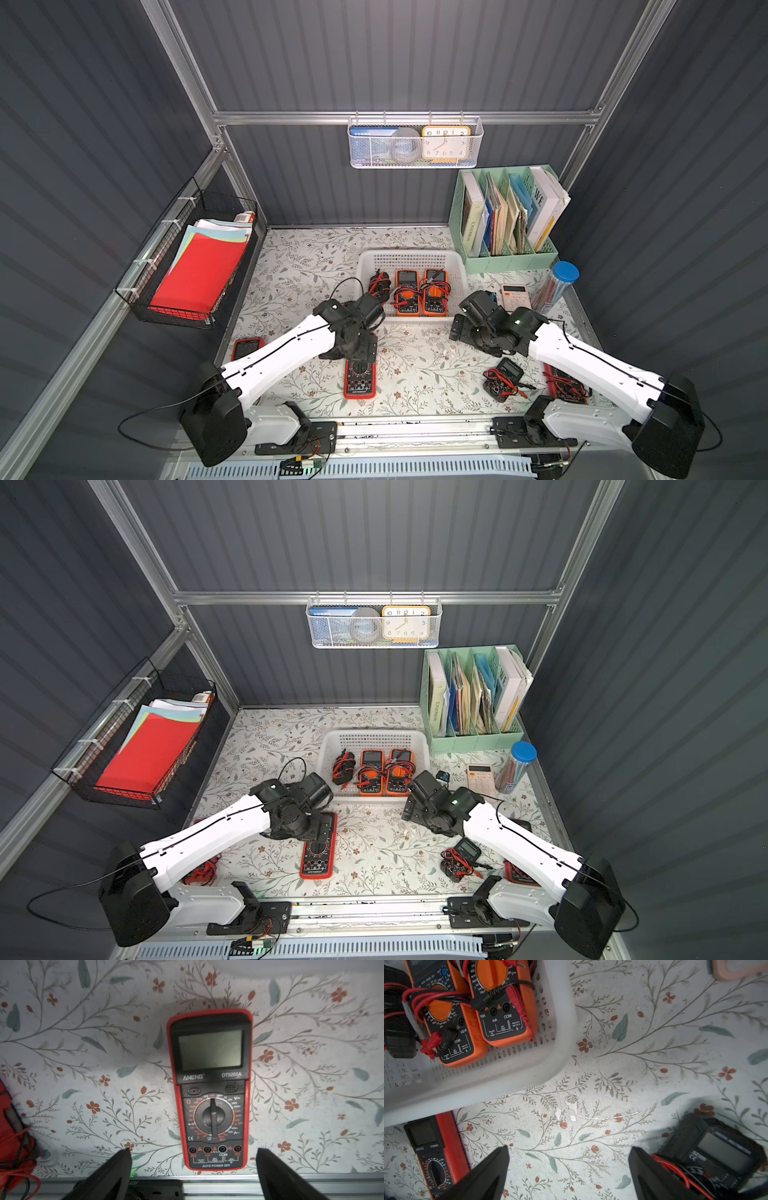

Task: Put the multimeter into the basket
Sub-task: Pick up the multimeter from the center of the board.

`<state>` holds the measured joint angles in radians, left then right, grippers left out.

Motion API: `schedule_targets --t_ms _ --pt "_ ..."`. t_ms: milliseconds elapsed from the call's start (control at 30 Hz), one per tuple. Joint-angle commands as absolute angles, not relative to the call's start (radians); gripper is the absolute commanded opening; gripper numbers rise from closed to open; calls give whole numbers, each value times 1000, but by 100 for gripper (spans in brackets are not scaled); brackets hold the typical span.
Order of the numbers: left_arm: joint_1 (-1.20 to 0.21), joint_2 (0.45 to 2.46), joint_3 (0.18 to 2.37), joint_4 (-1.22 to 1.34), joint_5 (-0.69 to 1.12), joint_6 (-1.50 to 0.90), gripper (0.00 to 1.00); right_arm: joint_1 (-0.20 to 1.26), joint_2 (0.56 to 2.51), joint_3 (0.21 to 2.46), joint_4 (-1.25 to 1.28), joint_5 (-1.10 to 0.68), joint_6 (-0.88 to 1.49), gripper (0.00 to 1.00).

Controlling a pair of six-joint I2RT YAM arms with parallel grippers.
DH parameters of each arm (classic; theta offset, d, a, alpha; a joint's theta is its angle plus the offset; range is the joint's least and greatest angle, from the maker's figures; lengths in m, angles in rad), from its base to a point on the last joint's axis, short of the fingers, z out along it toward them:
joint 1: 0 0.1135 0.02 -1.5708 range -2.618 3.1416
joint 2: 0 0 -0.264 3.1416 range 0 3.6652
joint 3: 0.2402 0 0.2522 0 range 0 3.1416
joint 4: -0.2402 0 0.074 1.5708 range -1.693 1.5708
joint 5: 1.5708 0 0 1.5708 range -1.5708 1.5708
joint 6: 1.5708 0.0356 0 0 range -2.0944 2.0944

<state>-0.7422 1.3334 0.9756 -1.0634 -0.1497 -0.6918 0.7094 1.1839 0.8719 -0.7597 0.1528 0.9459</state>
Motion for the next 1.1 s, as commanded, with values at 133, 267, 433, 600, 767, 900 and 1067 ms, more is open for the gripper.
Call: schedule_targets --t_ms 133,267,433,600,767,900,1067 --pt "-792 1420 929 -978 -169 -773 99 723 1236 884 -725 136 910 96" --pt "-793 1419 890 -911 -125 -781 99 723 1244 881 -711 136 896 96" --pt "-792 1405 827 -841 -95 -822 99 724 1256 879 -700 138 891 96" --pt "-793 1394 802 -816 -105 -840 99 723 1273 887 -692 136 885 96" --pt "-793 1413 783 -770 -76 -852 99 723 1284 894 -692 137 880 96" --pt "-793 1423 766 -736 -53 -856 99 723 1285 893 -689 135 881 96" --pt "-793 1427 746 -721 -50 -874 99 723 1287 887 -688 141 884 96"
